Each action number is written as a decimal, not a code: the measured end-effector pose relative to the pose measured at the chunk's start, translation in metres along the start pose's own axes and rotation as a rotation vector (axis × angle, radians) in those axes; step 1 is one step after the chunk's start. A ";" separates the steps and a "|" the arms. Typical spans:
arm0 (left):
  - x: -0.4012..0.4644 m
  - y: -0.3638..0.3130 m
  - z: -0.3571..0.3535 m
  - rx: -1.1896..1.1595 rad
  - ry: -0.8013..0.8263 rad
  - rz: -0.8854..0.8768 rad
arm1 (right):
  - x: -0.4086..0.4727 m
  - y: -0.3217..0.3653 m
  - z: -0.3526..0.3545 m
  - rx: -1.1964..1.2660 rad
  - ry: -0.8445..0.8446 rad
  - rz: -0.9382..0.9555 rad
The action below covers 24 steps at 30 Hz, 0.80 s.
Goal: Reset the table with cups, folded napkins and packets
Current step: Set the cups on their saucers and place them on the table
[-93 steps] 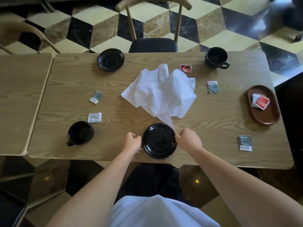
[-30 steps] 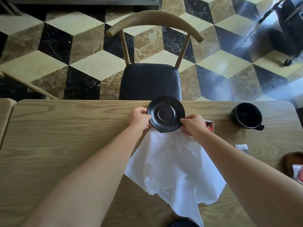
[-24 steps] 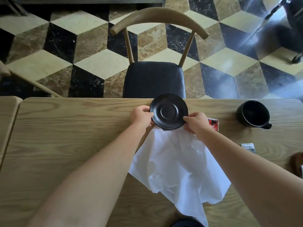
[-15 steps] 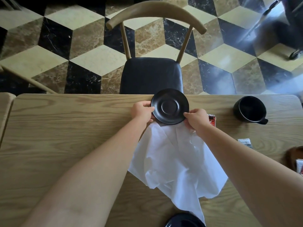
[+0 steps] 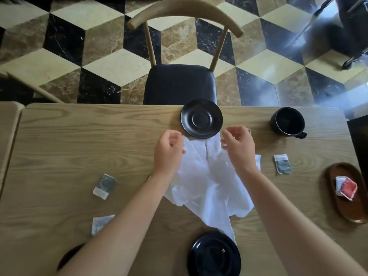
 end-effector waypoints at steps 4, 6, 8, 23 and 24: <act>-0.093 0.023 0.028 -0.084 0.116 0.120 | -0.081 -0.021 0.043 0.109 0.076 -0.013; -0.135 0.039 0.038 -0.088 0.154 0.151 | -0.118 -0.043 0.065 0.099 0.112 -0.066; -0.170 0.056 0.046 -0.091 0.159 0.175 | -0.150 -0.065 0.083 0.055 0.174 -0.095; -0.340 0.150 0.139 -0.061 -0.105 0.334 | -0.260 -0.145 0.170 -0.148 0.454 0.003; -0.342 0.155 0.150 -0.072 -0.132 0.349 | -0.265 -0.145 0.169 -0.191 0.478 0.029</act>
Point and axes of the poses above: each hand's wrist, its own x-axis towards the middle knuckle, its own z-axis out of the back of the hand, y = z × x, the point moved 1 cm from there along x, towards the middle knuckle, and after that the axes turned 12 degrees about -y, right-handed, at the moved point
